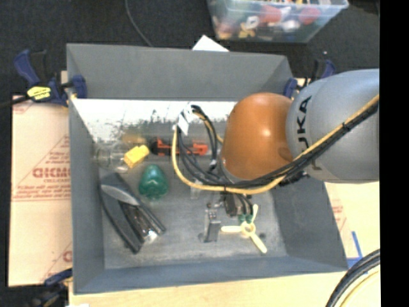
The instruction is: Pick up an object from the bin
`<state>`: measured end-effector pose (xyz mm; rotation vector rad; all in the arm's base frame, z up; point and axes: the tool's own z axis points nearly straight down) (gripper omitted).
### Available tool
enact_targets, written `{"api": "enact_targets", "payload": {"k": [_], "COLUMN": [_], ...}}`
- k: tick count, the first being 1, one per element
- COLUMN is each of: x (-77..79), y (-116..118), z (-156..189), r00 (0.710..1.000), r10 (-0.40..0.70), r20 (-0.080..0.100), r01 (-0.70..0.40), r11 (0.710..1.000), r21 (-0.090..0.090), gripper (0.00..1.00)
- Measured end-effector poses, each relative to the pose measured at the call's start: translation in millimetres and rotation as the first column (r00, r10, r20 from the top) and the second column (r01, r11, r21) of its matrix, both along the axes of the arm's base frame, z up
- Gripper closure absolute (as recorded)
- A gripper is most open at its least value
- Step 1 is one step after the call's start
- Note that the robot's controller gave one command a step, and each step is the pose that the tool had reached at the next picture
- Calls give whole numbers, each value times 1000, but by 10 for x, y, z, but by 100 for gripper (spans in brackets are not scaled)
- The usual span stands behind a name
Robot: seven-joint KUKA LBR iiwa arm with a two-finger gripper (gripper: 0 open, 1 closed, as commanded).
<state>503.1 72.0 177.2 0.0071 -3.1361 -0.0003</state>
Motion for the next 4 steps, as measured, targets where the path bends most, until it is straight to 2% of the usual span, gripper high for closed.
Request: {"api": "enact_targets", "payload": {"k": [1, 2, 3, 4], "x": [18, 271, 97, 210], "y": [-4, 1196, 793, 1520], "z": [41, -994, -587, -781], "r00": [1000, 1000, 994, 968], "r10": [-4, 24, -110, -252], "r20": [8, 10, 14, 11], "r01": [4, -24, 110, 253], "r11": [1000, 1000, 994, 967], "r21": [1, -2, -1, -30], "gripper": [0, 0, 0, 0]}}
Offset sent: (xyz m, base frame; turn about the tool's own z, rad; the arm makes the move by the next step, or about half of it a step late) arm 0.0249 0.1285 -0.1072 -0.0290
